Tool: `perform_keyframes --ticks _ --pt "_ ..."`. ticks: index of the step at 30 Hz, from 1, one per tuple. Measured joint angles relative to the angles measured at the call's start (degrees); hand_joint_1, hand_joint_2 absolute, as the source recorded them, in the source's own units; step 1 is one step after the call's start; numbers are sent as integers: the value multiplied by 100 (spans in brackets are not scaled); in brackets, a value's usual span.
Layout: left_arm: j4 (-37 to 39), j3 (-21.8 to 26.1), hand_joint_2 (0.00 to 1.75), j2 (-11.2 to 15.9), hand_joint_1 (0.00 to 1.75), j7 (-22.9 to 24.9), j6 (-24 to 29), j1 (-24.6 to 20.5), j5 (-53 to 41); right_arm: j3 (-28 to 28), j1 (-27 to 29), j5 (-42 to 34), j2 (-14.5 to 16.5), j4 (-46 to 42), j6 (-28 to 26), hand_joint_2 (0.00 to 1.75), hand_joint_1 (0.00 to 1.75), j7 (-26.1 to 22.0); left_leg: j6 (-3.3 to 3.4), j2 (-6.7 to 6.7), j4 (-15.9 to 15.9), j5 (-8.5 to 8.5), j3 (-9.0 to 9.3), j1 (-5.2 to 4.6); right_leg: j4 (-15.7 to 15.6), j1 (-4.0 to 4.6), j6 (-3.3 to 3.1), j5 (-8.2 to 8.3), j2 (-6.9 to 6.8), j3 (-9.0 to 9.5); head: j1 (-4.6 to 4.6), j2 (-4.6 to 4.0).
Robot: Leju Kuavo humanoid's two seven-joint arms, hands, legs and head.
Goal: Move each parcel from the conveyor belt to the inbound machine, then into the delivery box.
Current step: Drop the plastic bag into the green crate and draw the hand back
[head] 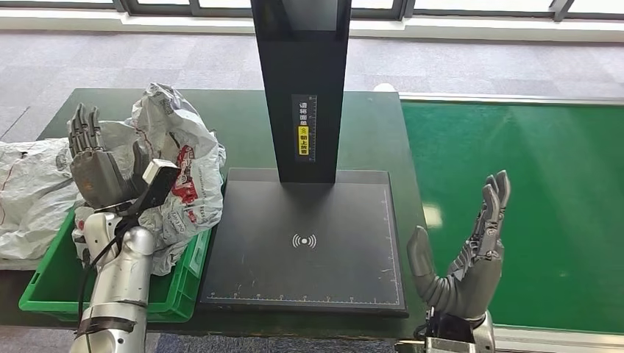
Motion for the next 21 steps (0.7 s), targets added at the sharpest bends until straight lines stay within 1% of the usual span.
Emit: perform_keyframes --ticks 4,9,11,13,14,15,16,17,18,20,21 --pt "-286 -14 0 -86 0 -48 0 239 263 0 -4 66 55 0 90 175 0 72 0 2 0 0 -1 0 0 0 0 0 2 -1 -1 0" --pt "-908 -1 0 -236 0 -576 8 531 1398 0 -40 28 94 5 173 175 0 61 0 3 0 -1 -3 0 0 0 -1 -1 2 -1 0 0" --pt "-1161 -18 0 -262 0 -919 -8 682 2083 0 -66 -11 110 20 190 175 0 16 -1 5 0 -1 -3 0 0 0 -1 -1 2 -2 0 0" --pt "-1439 -87 0 -272 0 -1278 -29 843 3139 0 -79 -52 117 39 200 175 0 -37 -1 9 0 -2 -3 0 0 0 -1 -1 7 -5 0 0" --pt "-1552 -123 0 -275 0 -1370 -46 908 3552 0 -82 -67 120 47 204 175 0 -51 -1 10 0 -2 -3 0 0 0 -1 -2 7 -5 -1 0" --pt "-1652 -155 0 -282 0 -1460 -138 971 3859 0 -86 -96 121 54 199 131 0 -60 -1 9 0 -2 -4 0 0 1 -1 -2 7 -5 -1 0" --pt "-1771 -191 0 -292 0 -1596 -366 1057 4171 0 -91 -149 122 59 175 87 0 -67 -1 9 0 -2 -3 0 -1 0 -1 -3 6 -4 -1 0" --pt "-1934 -248 0 -310 0 -1775 -787 1186 4589 0 -96 -221 122 63 132 44 0 -76 0 11 0 -3 -3 0 -1 0 -1 -3 8 -5 -2 0" --pt "-2159 -344 0 -346 0 -1956 -1399 1357 5165 0 -99 -293 119 66 79 0 0 -85 0 14 0 -4 -3 0 -1 -1 -1 -3 11 -7 -1 0" --pt "-2729 -661 0 -454 0 -2140 -2815 1769 6382 0 -103 -372 103 67 -1 0 0 -101 3 19 0 -6 -4 -1 -3 -1 -1 -3 16 -10 -1 0" --pt "-2995 -869 0 -502 0 -2149 -3471 1952 6744 0 -104 -380 92 67 -13 0 0 -107 5 18 0 -7 -5 -2 -5 -2 1 -4 15 -10 -1 0"
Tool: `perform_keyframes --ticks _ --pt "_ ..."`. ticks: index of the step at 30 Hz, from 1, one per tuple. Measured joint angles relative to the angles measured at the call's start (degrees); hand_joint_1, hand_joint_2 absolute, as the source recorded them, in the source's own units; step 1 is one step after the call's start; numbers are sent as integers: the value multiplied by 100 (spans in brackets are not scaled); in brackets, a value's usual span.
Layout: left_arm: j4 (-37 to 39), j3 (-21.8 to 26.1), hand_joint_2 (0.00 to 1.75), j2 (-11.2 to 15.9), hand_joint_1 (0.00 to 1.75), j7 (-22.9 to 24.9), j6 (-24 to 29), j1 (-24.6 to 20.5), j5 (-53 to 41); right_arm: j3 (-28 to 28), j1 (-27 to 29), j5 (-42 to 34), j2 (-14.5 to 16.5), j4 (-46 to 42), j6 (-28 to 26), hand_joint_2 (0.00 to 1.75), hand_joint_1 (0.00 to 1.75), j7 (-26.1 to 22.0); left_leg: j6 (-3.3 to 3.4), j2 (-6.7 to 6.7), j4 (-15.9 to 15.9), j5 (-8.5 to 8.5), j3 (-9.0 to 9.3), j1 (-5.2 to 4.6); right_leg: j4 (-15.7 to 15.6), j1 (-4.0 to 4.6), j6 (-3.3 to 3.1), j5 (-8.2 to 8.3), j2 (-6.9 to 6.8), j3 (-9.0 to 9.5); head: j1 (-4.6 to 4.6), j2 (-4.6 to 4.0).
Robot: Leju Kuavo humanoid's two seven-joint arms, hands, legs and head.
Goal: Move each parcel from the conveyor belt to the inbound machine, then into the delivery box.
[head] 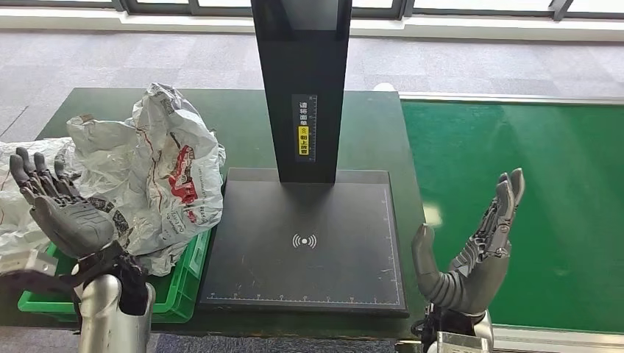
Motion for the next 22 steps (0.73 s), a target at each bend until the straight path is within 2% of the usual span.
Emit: perform_keyframes --ticks 1,3,5,9,11,14,22 --pt "-213 -217 0 -31 0 -1 -582 148 136 0 -4 -6 -10 -1 4 0 0 -5 2 -3 0 -2 -1 -1 -2 -1 2 -1 -3 2 0 0" --pt "-488 -621 87 -39 0 -1 -1495 329 -28 -1 -11 -21 -23 -2 32 0 0 -9 6 -10 0 -5 -1 -4 -3 -4 9 -6 -11 7 1 0" --pt "-661 -913 175 -31 0 -1 -2165 420 -166 -5 -16 -32 -26 -2 80 0 0 -9 7 -9 0 -7 0 -5 -3 -6 13 -8 -11 9 1 0" --pt "-772 -1200 175 -12 0 0 -3455 504 -324 -91 -14 2 -28 -1 217 0 0 -10 6 -7 0 -6 3 -5 -2 -4 13 -8 -11 8 1 0" --pt "-767 -1339 175 5 0 0 -3758 528 -508 -144 -1 36 -28 1 267 0 0 -10 6 -7 0 -5 3 -4 -2 -3 12 -8 -11 8 1 0" --pt "-729 -1640 175 73 0 0 -3787 536 -803 -192 45 108 -28 1 323 0 0 -9 5 -7 0 -5 3 -3 -1 -2 12 -8 -9 7 1 0" --pt "-648 -2210 175 214 0 0 -3288 534 -1087 -197 91 466 -28 3 546 0 0 -5 5 -7 0 -5 2 -3 -1 -3 12 -8 -9 8 1 0"
